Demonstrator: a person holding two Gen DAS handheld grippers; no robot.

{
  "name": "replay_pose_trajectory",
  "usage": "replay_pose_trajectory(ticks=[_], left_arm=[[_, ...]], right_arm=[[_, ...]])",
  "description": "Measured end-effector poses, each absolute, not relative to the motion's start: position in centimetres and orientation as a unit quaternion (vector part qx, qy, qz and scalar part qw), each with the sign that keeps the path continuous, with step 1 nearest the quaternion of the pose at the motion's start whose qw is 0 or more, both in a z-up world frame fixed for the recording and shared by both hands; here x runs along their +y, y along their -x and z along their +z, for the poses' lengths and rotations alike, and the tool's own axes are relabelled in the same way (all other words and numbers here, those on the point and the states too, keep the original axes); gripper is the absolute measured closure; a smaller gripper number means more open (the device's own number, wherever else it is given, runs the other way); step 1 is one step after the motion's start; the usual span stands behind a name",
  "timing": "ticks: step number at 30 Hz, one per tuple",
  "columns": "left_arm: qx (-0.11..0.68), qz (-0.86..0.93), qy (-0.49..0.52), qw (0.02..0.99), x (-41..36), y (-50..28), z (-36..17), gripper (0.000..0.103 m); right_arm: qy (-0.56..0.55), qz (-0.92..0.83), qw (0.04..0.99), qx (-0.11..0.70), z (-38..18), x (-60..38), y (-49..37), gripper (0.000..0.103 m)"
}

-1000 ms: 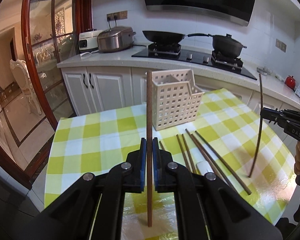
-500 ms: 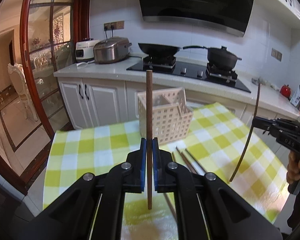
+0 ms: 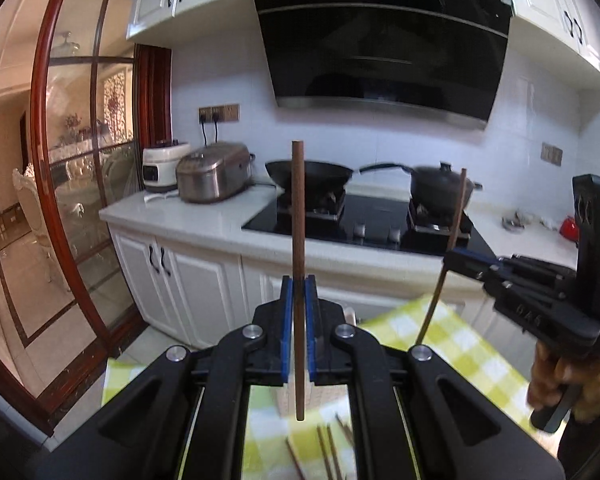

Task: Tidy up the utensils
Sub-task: 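Lift the left tool's chopstick over the white caddy while the right tool carries its chopstick there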

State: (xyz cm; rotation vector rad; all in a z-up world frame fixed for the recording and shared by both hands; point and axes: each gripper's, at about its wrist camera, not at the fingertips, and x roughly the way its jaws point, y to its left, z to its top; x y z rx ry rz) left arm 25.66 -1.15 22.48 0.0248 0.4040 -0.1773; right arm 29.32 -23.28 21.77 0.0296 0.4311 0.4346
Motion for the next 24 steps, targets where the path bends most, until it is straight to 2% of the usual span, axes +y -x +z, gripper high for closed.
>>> replay_pose_trajectory(ticks=[6,11,24], left_arm=[[0.192,-0.066,0.012,0.979,-1.8,-30.0,22.6,0.097],[0.197,-0.05,0.045,0.978,-1.3,-32.8,20.5,0.097],[0.27,-0.047,0.074,0.959,-0.7,-36.2,12.6,0.097]], right_arm=[[-0.021,0.212,0.953,0.216,21.4,-21.6,-33.5,0.095],[-0.036,0.211,0.951,0.221,19.7,-21.1,-36.1,0.095],[-0.048,0.212,0.918,0.333,12.4,-20.1,-39.1,0.095]])
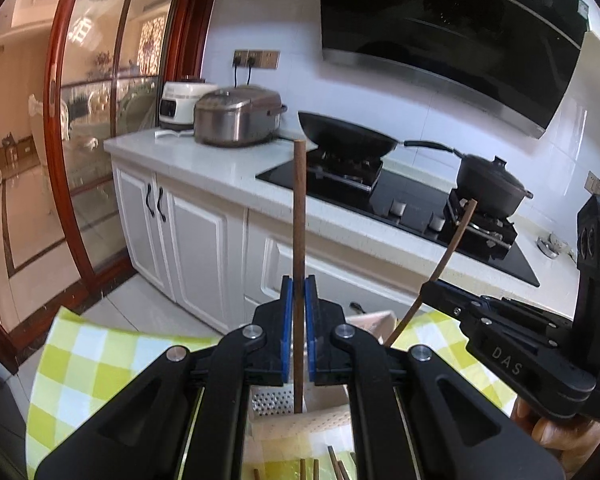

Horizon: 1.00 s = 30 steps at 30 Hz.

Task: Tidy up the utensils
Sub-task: 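Lift the left tool's chopstick over the white caddy while the right tool carries its chopstick there, then open the left tool to drop its chopstick into the caddy while the right tool releases its own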

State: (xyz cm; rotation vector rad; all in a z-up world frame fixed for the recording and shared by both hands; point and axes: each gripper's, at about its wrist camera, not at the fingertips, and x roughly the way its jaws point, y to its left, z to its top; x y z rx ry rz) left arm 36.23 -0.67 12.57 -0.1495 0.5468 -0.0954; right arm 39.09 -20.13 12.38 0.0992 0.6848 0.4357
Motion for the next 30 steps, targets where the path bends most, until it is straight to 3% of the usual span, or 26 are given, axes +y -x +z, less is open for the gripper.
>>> replay_pose_trajectory(ticks=[13,15,17,18,21,23,30], left_arm=[[0.322,-0.05,0.079,0.942,-0.2,-37.4,9.4,0.097],[0.327,-0.05,0.079,0.94,-0.1,-37.6,9.2,0.091],[0.326,-0.049,0.079,0.941,0.1,-37.6,9.2,0.071],[0.324,-0.049,0.079,0.941,0.2,-37.6,9.3,0.069],[0.318,-0.051,0.076,0.944,0.3,-37.4,9.8,0.062],[0.313,-0.05,0.075,0.946,0.4,-37.1,10.2,0.059],[0.281,-0.044,0.087,0.955,2.2,-32.6,10.5,0.055]], right_arm=[[-0.004,0.215,0.899,0.381,10.9,-19.2,-39.1,0.095],[-0.003,0.211,0.9,0.382,10.7,-19.2,-39.3,0.095],[-0.007,0.212,0.9,0.381,10.5,-19.2,-39.6,0.093],[-0.006,0.209,0.902,0.379,10.5,-19.2,-39.6,0.093],[-0.004,0.2,0.907,0.371,10.5,-19.4,-39.8,0.077],[-0.008,0.199,0.91,0.362,10.7,-19.7,-39.5,0.055],[-0.02,0.169,0.929,0.329,10.9,-22.9,-36.5,0.046]])
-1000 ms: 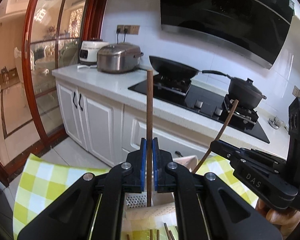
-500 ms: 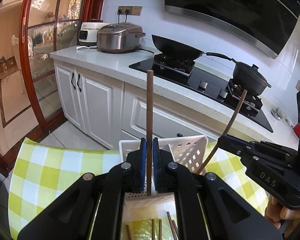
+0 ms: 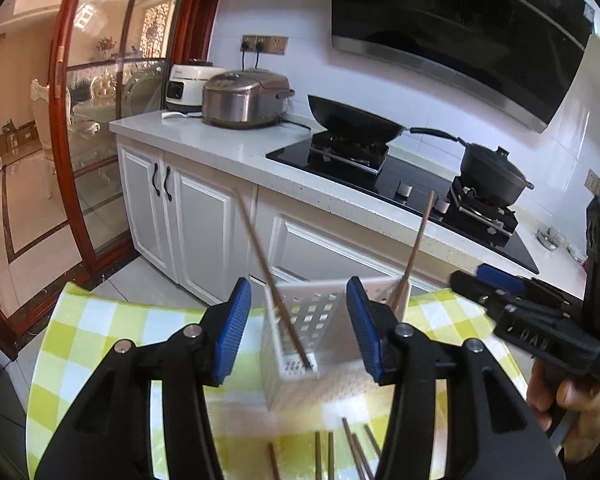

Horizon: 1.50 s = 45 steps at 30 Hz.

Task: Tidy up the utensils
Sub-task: 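Open the left tool to drop its chopstick into the caddy while the right tool releases its own, then return the left tool and grasp another chopstick while the right tool grasps one too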

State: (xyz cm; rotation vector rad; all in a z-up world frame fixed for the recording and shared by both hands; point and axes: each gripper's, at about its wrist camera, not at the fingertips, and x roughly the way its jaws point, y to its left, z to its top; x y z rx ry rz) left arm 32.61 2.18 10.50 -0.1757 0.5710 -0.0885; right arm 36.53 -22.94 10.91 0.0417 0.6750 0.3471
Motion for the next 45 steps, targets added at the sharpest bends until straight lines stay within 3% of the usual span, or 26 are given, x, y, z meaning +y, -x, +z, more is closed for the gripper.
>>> replay_pose_trajectory(ticks=[10,15,19,22,27,30,34,45], left_arm=[[0.353,-0.046,0.113,0.927,4.5,-23.7,1.6,0.055],[0.389,-0.058,0.09,0.915,2.9,-21.7,-2.7,0.071],[0.412,-0.066,0.065,0.907,1.1,-21.7,-5.0,0.075],[0.425,-0.058,0.051,0.902,0.5,-22.5,-6.2,0.08],[0.435,-0.055,0.011,0.899,-0.7,-23.4,-7.0,0.084],[0.432,-0.043,-0.015,0.901,-1.1,-23.6,-7.2,0.094],[0.429,-0.046,-0.021,0.902,-0.9,-23.5,-7.2,0.095],[0.423,-0.054,-0.002,0.905,-0.3,-23.4,-7.3,0.095]], right_arm=[[-0.038,0.17,0.904,0.391,0.7,-26.0,-27.6,0.044],[-0.019,0.193,0.896,0.401,-2.4,-24.8,-25.1,0.044],[-0.015,0.194,0.895,0.401,-2.6,-24.3,-25.0,0.043],[-0.011,0.194,0.897,0.397,-2.6,-24.2,-24.7,0.037],[-0.002,0.178,0.897,0.404,-2.9,-24.3,-25.0,0.036],[0.0,0.182,0.893,0.412,-3.1,-24.0,-25.1,0.036],[0.025,0.191,0.89,0.413,-3.3,-23.0,-24.6,0.037],[0.081,0.206,0.875,0.431,-4.6,-20.5,-23.9,0.066]])
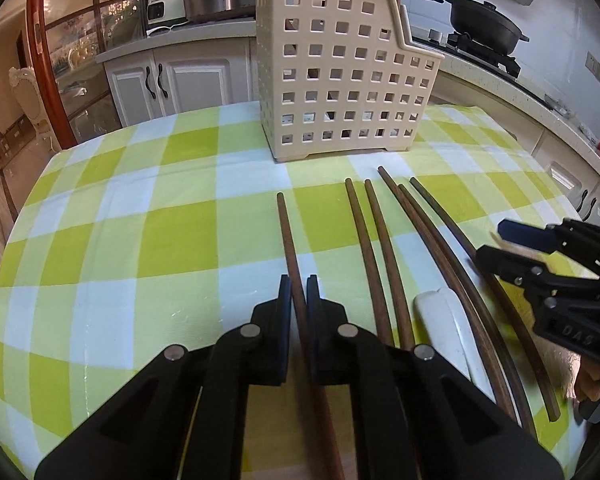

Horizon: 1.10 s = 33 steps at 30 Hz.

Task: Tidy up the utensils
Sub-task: 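Return the left tool and grasp another chopstick while the right tool grasps one too, then carry the left tool's chopstick upright over the caddy while the right tool carries its chopstick there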

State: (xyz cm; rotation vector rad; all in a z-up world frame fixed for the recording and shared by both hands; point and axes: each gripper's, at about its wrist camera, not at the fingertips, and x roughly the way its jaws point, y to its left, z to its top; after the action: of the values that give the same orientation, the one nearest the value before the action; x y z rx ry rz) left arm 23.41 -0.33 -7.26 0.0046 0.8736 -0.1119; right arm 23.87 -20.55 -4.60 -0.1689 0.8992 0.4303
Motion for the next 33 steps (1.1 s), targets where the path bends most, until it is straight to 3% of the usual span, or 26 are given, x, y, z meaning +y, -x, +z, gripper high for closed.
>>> replay_pose_trajectory(ticks=[9,16,24,33], left_arm=[[0.422,-0.053,0.002,0.905,-0.3,-23.3,-7.3,0.096],[0.422,-0.055,0.004,0.905,-0.5,-23.2,-7.2,0.096],[0.411,-0.057,0.01,0.91,-0.4,-22.7,-6.2,0.096],[0.375,-0.052,0.016,0.925,0.6,-20.7,-2.6,0.096]], right_arm=[[0.081,0.214,0.872,0.433,-4.8,-20.4,-24.0,0.071],[0.087,0.23,0.869,0.43,-4.8,-19.5,-23.8,0.091],[0.062,0.243,0.869,0.427,-4.1,-19.8,-23.7,0.095],[0.047,0.244,0.894,0.372,0.7,-20.9,-21.7,0.095]])
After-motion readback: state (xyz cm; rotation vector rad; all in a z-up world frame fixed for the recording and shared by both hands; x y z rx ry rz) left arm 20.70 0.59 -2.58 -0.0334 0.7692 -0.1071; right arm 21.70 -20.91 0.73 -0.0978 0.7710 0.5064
